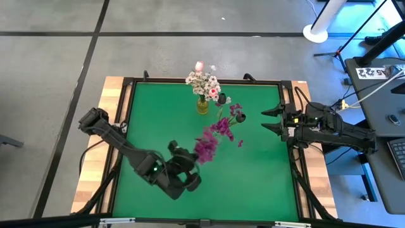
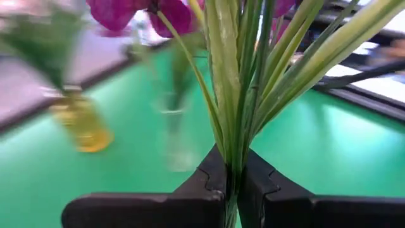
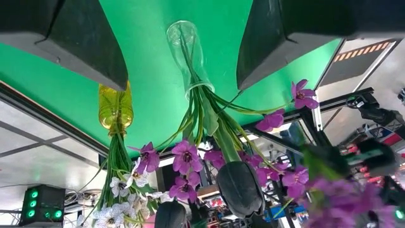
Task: Sort flowers into vase by color
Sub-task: Put the violet flowers into the transparent vase
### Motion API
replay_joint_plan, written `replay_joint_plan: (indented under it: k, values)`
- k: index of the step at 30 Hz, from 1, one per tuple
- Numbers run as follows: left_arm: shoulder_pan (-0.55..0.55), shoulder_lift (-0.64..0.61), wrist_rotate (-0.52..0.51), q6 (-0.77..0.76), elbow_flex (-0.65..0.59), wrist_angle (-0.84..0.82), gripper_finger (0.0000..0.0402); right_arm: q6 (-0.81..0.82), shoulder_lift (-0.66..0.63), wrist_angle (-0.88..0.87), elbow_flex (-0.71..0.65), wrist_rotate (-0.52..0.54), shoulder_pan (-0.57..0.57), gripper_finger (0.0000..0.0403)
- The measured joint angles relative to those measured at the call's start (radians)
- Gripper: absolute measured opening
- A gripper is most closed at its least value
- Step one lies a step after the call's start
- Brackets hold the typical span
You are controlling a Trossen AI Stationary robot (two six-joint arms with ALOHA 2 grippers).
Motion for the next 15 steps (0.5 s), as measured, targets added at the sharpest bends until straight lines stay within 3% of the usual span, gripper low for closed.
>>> replay_joint_plan:
  k: [4,10,15]
  values:
    - [0.041,0.000,0.189,0.249,0.000,0.307,0.0005,0.000,0.000,0.000,0.000,0.000,0.000,0.0296]
    - [0.050,0.000,0.203,0.660,0.001,0.714,0.0005,0.000,0.000,0.000,0.000,0.000,-0.001,0.0296]
    - [0.054,-0.002,0.297,0.840,0.001,0.869,0.0005,0.002,0.000,-0.007,0.000,0.000,-0.001,0.0296]
